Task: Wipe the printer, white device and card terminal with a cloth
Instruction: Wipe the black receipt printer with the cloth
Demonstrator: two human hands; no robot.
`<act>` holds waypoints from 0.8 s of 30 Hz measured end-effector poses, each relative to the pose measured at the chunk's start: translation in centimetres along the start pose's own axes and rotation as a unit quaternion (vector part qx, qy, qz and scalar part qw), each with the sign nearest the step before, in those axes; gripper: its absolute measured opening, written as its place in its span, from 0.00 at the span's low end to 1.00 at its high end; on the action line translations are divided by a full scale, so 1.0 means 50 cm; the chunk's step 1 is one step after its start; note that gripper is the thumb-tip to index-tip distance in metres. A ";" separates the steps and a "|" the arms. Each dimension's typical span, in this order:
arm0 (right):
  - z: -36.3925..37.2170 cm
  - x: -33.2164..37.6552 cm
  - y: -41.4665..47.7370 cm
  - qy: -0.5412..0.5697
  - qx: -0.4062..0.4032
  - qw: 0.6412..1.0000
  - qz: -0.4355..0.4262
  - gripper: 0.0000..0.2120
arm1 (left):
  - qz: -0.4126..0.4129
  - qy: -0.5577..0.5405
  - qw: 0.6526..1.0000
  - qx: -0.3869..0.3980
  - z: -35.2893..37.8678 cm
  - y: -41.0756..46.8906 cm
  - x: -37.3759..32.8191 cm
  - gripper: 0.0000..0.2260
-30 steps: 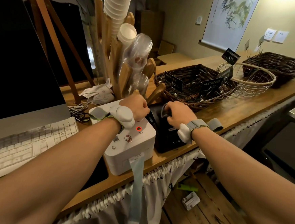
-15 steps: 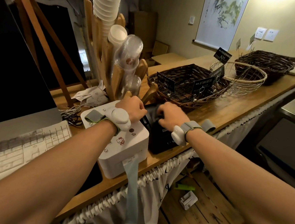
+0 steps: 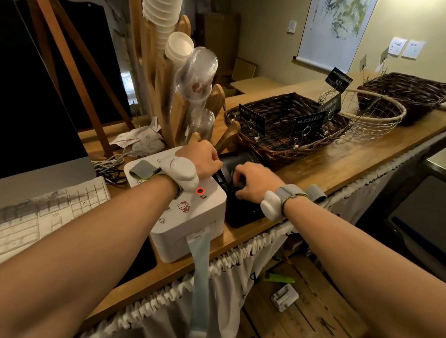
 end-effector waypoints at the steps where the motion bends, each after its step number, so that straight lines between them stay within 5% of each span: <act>1: -0.006 -0.011 -0.003 0.010 -0.011 1.000 0.015 0.11 | 0.001 0.004 1.000 0.001 0.001 -0.002 0.001 0.09; 3: -0.025 -0.040 -0.007 0.015 -0.056 0.996 0.065 0.11 | 0.003 0.009 1.000 0.002 0.001 -0.005 0.003 0.08; 7: 0.005 0.006 -0.012 0.016 -0.005 1.000 -0.005 0.10 | 0.001 0.006 1.000 -0.001 0.001 -0.006 -0.002 0.07; 10: -0.019 -0.030 -0.012 0.021 -0.053 0.997 0.059 0.09 | 0.001 0.001 1.000 0.004 0.004 -0.006 -0.006 0.07; 24: -0.012 -0.007 -0.004 0.018 -0.019 0.999 0.046 0.16 | -0.003 -0.007 1.000 -0.002 -0.005 -0.020 -0.013 0.07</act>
Point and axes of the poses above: each hand's wrist, its own y-axis towards the middle knuckle, its own z-axis out of the palm, x = y × z, the point moved 9 cm from there along y, towards the middle knuckle, and after that the axes turned 3 degrees about z, right-handed, at the moved point
